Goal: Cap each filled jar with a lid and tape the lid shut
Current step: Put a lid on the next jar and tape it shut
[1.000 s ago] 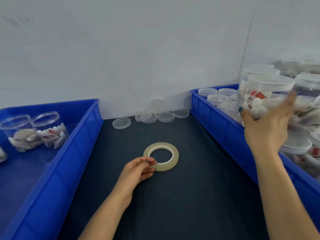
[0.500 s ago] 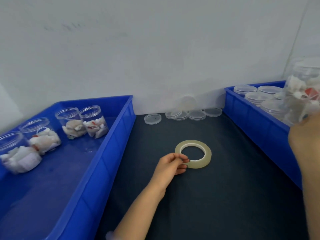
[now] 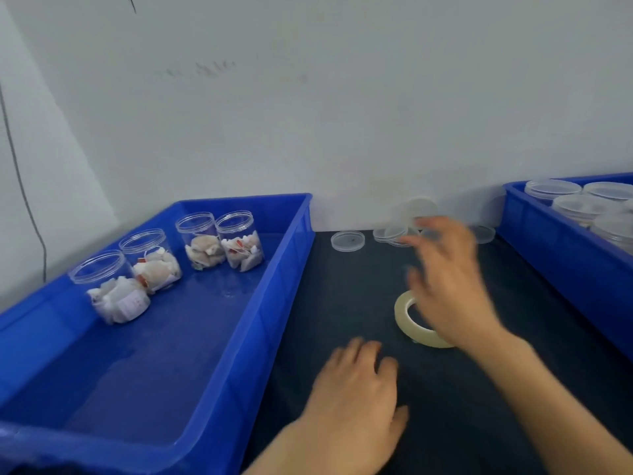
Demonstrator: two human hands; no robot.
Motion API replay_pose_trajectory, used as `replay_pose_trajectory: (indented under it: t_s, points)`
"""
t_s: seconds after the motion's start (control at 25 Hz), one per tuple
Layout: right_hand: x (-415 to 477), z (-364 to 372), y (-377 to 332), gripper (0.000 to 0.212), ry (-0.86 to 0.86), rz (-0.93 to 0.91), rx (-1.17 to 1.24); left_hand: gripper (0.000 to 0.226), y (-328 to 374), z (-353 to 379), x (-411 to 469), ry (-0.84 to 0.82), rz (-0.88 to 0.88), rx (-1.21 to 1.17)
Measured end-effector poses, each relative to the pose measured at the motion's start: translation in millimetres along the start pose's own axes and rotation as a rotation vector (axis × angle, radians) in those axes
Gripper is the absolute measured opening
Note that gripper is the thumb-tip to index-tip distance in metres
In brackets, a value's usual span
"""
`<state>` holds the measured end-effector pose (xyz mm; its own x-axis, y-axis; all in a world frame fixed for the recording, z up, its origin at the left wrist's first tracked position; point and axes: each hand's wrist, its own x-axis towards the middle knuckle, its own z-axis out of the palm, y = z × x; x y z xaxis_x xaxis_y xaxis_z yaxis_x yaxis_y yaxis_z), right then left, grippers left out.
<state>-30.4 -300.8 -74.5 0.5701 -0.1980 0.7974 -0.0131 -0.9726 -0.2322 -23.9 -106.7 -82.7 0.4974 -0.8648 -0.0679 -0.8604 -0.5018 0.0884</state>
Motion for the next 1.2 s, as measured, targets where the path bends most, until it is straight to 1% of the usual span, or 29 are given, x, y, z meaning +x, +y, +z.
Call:
replay_pose_trajectory:
  t_s: [0.04, 0.08, 0.12, 0.16, 0.2, 0.24, 0.32, 0.36, 0.4, 0.48, 0.52, 0.56, 0.6, 0.64, 0.68, 0.72, 0.8, 0.84, 0.88, 1.0, 1.08, 1.12, 1.2]
  points:
    - [11, 17, -26, 0.046, -0.112, -0.084, 0.121, 0.053, -6, -19, -10, 0.08, 0.016, 0.152]
    - [20, 33, -47, 0.041, -0.23, -0.179, 0.21, 0.048, -16, -40, -16, 0.204, 0.04, 0.274]
    - [33, 47, -62, 0.037, -0.303, -0.221, 0.307, 0.04, -30, -62, -19, 0.336, 0.039, 0.344]
    - [46, 57, -77, 0.031, -0.359, -0.225, 0.391, 0.033, -49, -79, -20, 0.45, 0.018, 0.342]
    - [58, 68, -90, 0.024, -0.41, -0.188, 0.476, 0.028, -74, -97, -16, 0.506, -0.034, 0.326]
    - [72, 80, -106, 0.02, -0.469, -0.156, 0.536, 0.029, -99, -112, -10, 0.492, -0.115, 0.326]
    - [103, 111, -133, 0.017, -0.604, -0.139, 0.514, 0.039, -157, -128, 18, 0.336, -0.298, 0.361]
    - [115, 130, -142, 0.01, -0.681, -0.153, 0.419, 0.046, -185, -128, 35, 0.261, -0.376, 0.372]
    - [125, 146, -148, 0.011, -0.75, -0.168, 0.297, 0.052, -208, -123, 50, 0.196, -0.431, 0.368]
    - [135, 174, -151, 0.046, -0.859, -0.14, 0.033, 0.064, -246, -101, 81, 0.063, -0.448, 0.356]
    - [134, 185, -151, 0.06, -0.885, -0.108, -0.049, 0.072, -261, -90, 93, 0.009, -0.443, 0.356]
    - [131, 192, -150, 0.072, -0.89, -0.09, -0.098, 0.079, -272, -83, 104, -0.02, -0.444, 0.345]
    - [129, 198, -148, 0.083, -0.894, -0.085, -0.123, 0.084, -280, -77, 111, -0.012, -0.459, 0.292]
    - [129, 204, -146, 0.09, -0.893, -0.085, -0.131, 0.086, -287, -74, 117, 0.031, -0.478, 0.211]
    - [129, 206, -145, 0.095, -0.889, -0.087, -0.136, 0.083, -291, -73, 121, 0.09, -0.486, 0.15]
    - [130, 208, -143, 0.097, -0.877, -0.078, -0.14, 0.073, -293, -70, 123, 0.156, -0.491, 0.128]
    - [131, 210, -141, 0.102, -0.859, -0.063, -0.144, 0.042, -290, -69, 123, 0.27, -0.52, 0.173]
    - [131, 211, -141, 0.104, -0.861, -0.063, -0.146, 0.027, -287, -69, 119, 0.295, -0.54, 0.185]
    - [130, 211, -142, 0.104, -0.857, -0.06, -0.142, 0.019, -282, -69, 113, 0.308, -0.548, 0.19]
    - [127, 206, -145, 0.096, -0.806, -0.047, -0.084, 0.018, -260, -74, 92, 0.347, -0.534, 0.191]
    - [125, 194, -145, 0.093, -0.688, -0.009, 0.103, 0.017, -238, -89, 75, 0.394, -0.523, 0.19]
    - [122, 185, -145, 0.093, -0.581, 0.018, 0.24, 0.015, -224, -99, 66, 0.438, -0.498, 0.21]
    - [114, 162, -144, 0.093, -0.271, 0.027, 0.508, 0.016, -188, -119, 47, 0.591, -0.403, 0.275]
